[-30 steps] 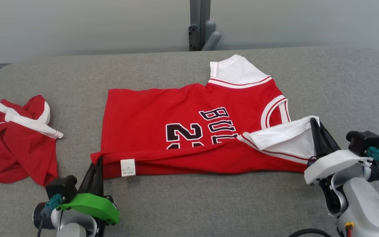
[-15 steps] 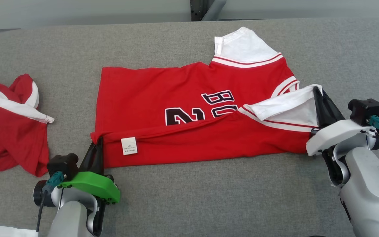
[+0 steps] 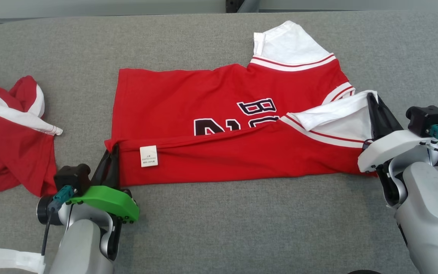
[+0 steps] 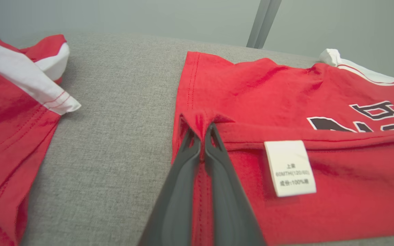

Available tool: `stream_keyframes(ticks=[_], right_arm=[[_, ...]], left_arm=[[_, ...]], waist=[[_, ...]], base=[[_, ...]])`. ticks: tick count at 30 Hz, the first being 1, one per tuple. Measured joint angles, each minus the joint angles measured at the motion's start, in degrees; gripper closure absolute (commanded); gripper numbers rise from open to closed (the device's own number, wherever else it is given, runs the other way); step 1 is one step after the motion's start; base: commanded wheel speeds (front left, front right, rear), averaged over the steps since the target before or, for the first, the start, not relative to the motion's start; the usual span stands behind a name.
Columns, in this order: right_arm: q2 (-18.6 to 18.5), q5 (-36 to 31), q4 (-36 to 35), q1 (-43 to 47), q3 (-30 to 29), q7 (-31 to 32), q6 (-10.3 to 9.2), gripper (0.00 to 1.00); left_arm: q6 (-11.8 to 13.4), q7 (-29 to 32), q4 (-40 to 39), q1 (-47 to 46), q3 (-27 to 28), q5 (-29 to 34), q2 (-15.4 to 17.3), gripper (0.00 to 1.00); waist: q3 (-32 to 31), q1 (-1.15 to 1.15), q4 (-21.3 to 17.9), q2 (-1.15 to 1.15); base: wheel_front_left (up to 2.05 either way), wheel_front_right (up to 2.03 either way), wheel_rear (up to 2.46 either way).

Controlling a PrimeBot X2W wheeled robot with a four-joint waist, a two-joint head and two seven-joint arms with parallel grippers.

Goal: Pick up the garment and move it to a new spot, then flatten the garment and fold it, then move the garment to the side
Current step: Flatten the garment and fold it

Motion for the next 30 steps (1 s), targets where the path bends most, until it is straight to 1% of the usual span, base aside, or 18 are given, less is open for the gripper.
stream_keyframes(ticks=[9,10,11,12,15,18,25,30], right_arm=[[0.1,-1.9,1.7,-2.7,-0.9,0.0,0.0,1.0],[0.3,-1.9,2.8,-2.9,-1.0,0.0,0.0,0.84],[0.4,-2.0,3.5,-2.9,-1.1,0.0,0.0,0.0],[0.7,-2.3,3.6,-3.0,-1.0,0.0,0.0,0.0],[1.1,-2.5,3.3,-3.2,-1.8,0.0,0.0,0.0],[1.3,-2.7,0.9,-2.1,-2.8,0.0,0.0,0.0],[1.9,-0.9,-3.1,7.3,-2.1,0.0,0.0,0.0],[2.4,0.4,-3.5,12.5,-2.5,0.0,0.0,0.0]], left_arm=[[0.0,0.0,-0.2,-2.0,0.7,1.0,-0.1,1.0],[0.0,0.0,0.0,-2.0,0.7,1.0,-0.1,0.78],[0.0,0.0,0.1,-2.2,0.8,1.0,-0.1,0.44],[0.0,0.0,0.0,-2.3,1.0,1.0,-0.1,0.0],[0.0,0.0,-0.5,-2.4,1.7,1.0,-0.2,0.0],[0.0,0.0,-2.5,-1.4,3.0,2.1,-0.2,0.0],[0.0,0.0,-6.0,5.4,2.2,1.8,-0.2,0.0],[0.5,0.0,-6.8,8.4,1.4,0.4,-0.2,0.0]], waist=[[1.9,0.0,0.0,0.0],[2.0,0.0,0.0,0.0],[2.1,0.0,-0.1,0.0],[2.1,0.0,-0.1,0.0],[2.1,0.0,-0.1,0.0],[1.7,0.0,-0.2,0.0],[0.2,0.0,-0.4,0.0],[-0.8,0.0,-0.7,0.0]], base=[[0.0,0.0,0.0],[0.0,0.0,0.0],[0.0,0.0,0.0],[0.0,0.0,0.0],[0.0,0.0,0.0],[0.0,0.0,0.0],[0.0,0.0,0.0],[0.0,0.0,0.0]])
